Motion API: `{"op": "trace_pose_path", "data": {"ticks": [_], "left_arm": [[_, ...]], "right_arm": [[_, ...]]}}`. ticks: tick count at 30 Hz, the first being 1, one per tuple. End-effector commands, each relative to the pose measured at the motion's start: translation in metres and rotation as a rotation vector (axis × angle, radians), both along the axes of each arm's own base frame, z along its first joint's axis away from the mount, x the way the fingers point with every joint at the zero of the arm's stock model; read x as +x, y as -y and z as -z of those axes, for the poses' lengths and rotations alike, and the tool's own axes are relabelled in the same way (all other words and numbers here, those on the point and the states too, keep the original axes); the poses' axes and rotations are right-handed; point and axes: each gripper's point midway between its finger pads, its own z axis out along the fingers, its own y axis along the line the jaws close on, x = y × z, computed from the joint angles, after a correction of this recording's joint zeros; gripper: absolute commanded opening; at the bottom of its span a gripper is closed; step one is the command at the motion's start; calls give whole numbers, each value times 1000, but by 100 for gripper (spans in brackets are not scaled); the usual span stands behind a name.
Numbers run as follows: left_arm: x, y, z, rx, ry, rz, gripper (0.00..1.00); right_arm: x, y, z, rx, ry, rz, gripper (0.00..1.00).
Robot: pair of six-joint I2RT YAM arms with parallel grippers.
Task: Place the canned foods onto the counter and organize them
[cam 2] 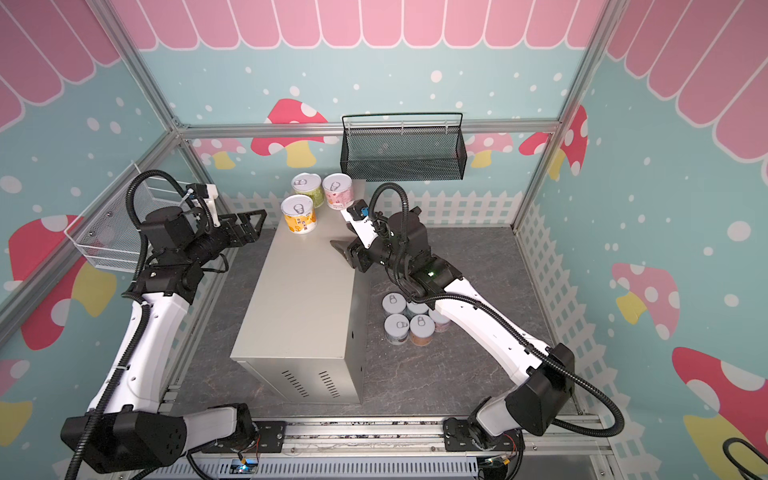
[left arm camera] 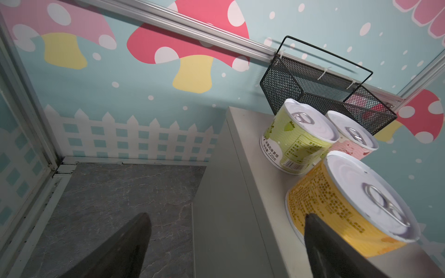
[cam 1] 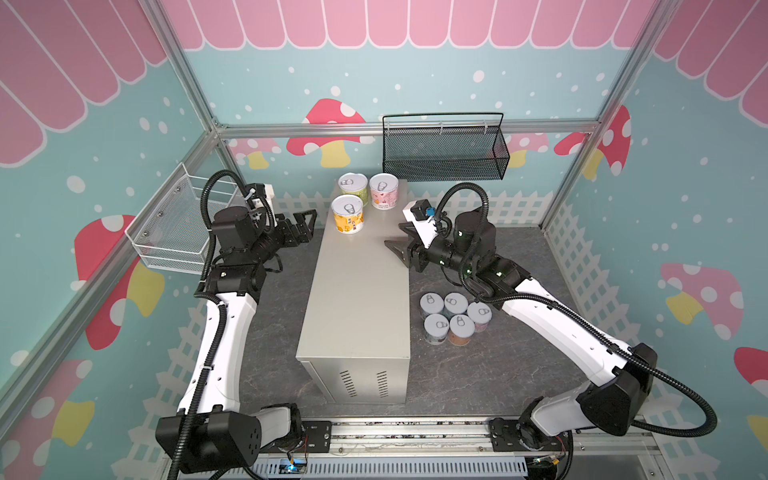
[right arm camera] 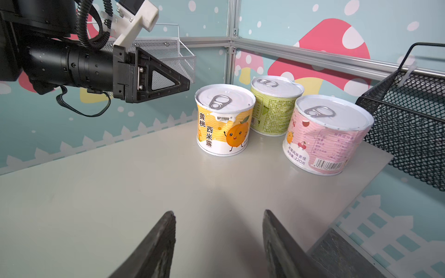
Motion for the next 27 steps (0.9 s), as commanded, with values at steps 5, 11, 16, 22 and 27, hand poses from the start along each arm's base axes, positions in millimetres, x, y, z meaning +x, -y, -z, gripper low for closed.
{"op": "trace_pose_path", "data": {"ticks": [5,11,16,22,27], "left_arm": [[4,15,1,-50,5,91,100],[6,26,6,-41,-4,118,100],[8,31,9,-44,-13,132,100],[7,37,10,-36,-17,147,100],[8,37,13,-32,-24,143,100]], "right_arm": [[-4,-1,-22,56,31,-7,59],[-5,-1,-19,61,22,-8,59],[-5,1,-18,65,19,-5,59],[-7,3,-17,65,18,1,59],[-9,6,-17,64,22,5,59]]}}
